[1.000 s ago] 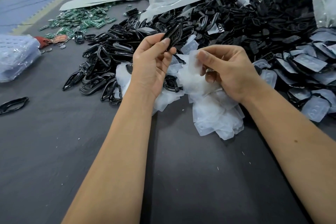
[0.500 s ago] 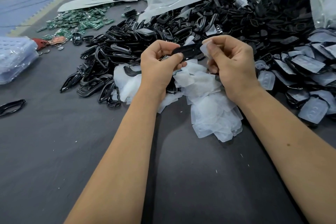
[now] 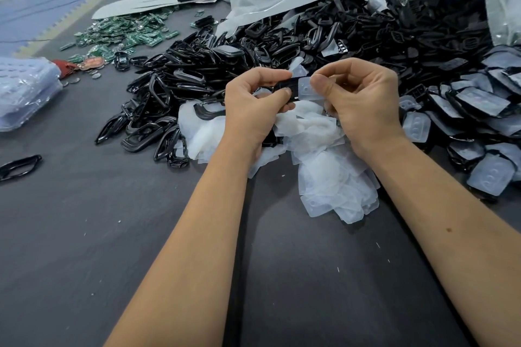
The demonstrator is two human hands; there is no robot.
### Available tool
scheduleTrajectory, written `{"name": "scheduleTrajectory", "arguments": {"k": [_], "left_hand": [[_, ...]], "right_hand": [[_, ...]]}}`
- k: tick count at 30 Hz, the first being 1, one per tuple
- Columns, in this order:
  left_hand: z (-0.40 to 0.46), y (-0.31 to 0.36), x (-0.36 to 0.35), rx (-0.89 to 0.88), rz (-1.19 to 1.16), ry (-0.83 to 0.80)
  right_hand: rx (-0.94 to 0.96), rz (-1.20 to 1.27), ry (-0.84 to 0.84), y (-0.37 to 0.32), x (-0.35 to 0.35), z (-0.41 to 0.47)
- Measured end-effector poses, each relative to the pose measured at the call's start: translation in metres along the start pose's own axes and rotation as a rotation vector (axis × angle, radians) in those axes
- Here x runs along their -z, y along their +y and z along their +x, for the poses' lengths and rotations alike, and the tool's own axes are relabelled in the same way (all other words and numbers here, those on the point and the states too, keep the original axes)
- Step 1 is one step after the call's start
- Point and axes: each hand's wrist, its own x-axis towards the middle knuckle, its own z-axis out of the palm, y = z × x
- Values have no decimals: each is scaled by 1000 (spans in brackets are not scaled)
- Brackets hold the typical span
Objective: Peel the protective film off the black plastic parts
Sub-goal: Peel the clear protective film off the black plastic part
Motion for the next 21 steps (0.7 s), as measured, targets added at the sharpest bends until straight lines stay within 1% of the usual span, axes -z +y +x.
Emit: {"name": "scheduleTrajectory", "arguments": {"k": [4,11,18,21], "left_hand": [[0,0,0,-12,-19,-6],[-2,2,-1,-22,-56,-19],[-3,6,-2,43,-109,-44],[-3,7,-2,68,-139,-65]], "right_hand": [[-10,3,-37,2,-1,0],[-38,11,1,1,0,-1],[-45,13,-5,1,-1,0],[-37,-33,-9,2,0,1]]}}
